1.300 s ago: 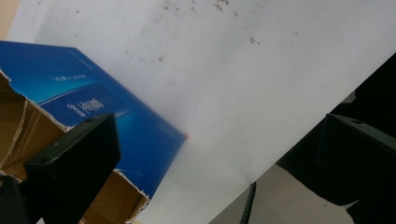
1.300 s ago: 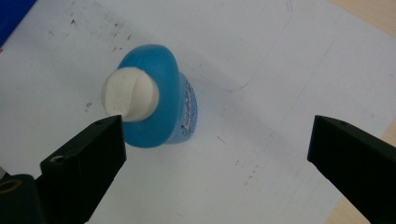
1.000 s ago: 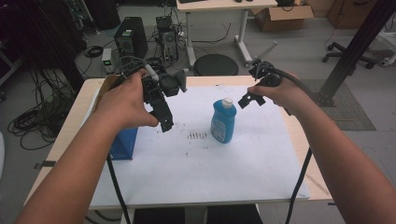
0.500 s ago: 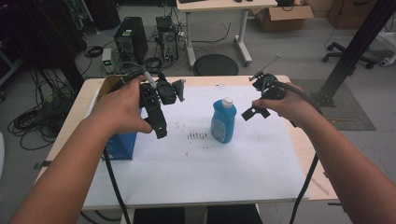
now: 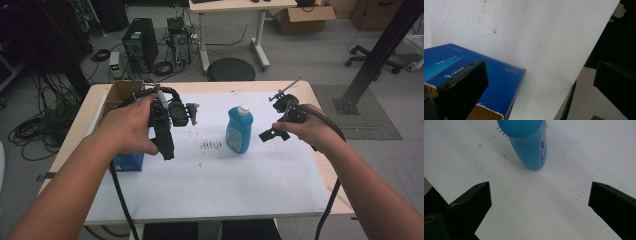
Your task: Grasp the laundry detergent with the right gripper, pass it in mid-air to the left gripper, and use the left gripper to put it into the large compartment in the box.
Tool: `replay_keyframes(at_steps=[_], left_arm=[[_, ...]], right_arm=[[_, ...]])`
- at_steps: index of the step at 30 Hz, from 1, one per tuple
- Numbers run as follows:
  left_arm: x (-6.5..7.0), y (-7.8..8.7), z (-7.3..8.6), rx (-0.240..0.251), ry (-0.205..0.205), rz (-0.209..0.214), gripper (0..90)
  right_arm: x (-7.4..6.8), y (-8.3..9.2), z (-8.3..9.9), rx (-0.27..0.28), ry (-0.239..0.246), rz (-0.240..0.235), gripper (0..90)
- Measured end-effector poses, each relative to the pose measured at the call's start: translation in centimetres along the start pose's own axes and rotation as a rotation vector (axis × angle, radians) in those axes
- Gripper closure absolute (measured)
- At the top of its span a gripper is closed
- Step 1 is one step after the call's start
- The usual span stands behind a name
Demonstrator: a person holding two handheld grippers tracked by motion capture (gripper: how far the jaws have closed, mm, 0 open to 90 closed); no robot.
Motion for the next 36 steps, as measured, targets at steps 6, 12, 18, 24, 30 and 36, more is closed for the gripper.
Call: replay_keyframes(at_steps=[6, 12, 18, 24, 30, 36], left_arm=[[0.9, -0.5, 0.5, 0.006, -0.022, 0.012, 0.2], [1.7, -0.8, 1.0, 0.013, -0.046, 0.018, 0.2], [2.1, -1.1, 1.5, 0.013, -0.048, 0.019, 0.2], [2.2, -1.3, 2.1, 0.018, -0.035, 0.013, 0.2], [2.3, -1.4, 2.3, 0.012, -0.036, 0.010, 0.2], [2.5, -1.6, 2.6, 0.011, -0.038, 0.014, 0.2]], right_arm=[[-0.2, -1.2, 0.6, 0.012, 0.002, -0.005, 4.8], [-0.3, -2.7, 1.0, 0.028, 0.003, -0.007, 4.9], [-0.7, -3.9, 1.0, 0.054, 0.036, -0.012, 5.1], [-0.8, -5.3, 1.1, 0.082, 0.025, -0.029, 5.1], [-0.2, -6.2, 1.1, 0.104, 0.003, -0.025, 5.1], [0.5, -6.9, 1.2, 0.133, -0.014, -0.028, 5.1]])
Point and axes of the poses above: each handheld gripper's, and its own axes: y roughly backward along the jaws, z roughly out of its underside, x roughly to its right, the point moved 5 cm from there along -y, roughly forward along the jaws, and after that the axes turned 3 degrees about -z, right-handed, at the moved point
